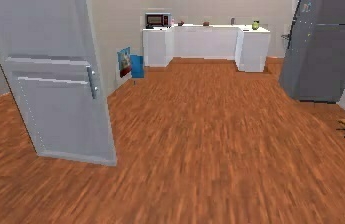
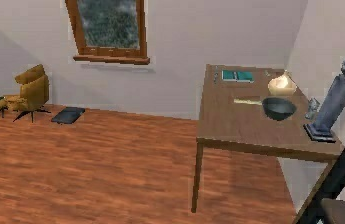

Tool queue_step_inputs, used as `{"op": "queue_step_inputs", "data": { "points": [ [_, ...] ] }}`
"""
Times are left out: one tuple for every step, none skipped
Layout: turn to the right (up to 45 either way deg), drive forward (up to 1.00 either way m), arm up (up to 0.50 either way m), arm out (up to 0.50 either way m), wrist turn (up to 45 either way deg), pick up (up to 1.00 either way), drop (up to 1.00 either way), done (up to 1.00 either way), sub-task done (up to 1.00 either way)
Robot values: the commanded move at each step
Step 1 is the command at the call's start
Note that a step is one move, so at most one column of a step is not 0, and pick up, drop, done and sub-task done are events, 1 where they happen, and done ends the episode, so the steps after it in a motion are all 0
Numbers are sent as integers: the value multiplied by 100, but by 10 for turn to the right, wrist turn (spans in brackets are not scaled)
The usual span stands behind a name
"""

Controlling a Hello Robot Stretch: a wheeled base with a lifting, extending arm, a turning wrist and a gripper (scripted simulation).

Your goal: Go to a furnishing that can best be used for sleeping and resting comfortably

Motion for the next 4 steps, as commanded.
{"op": "queue_step_inputs", "data": {
  "points": [
    [0,25,0,0,0,0,0,0,0],
    [-450,0,0,0,0,0,0,0,0],
    [-150,0,0,0,0,0,0,0,0],
    [0,100,0,0,0,0,0,0,0]
  ]
}}
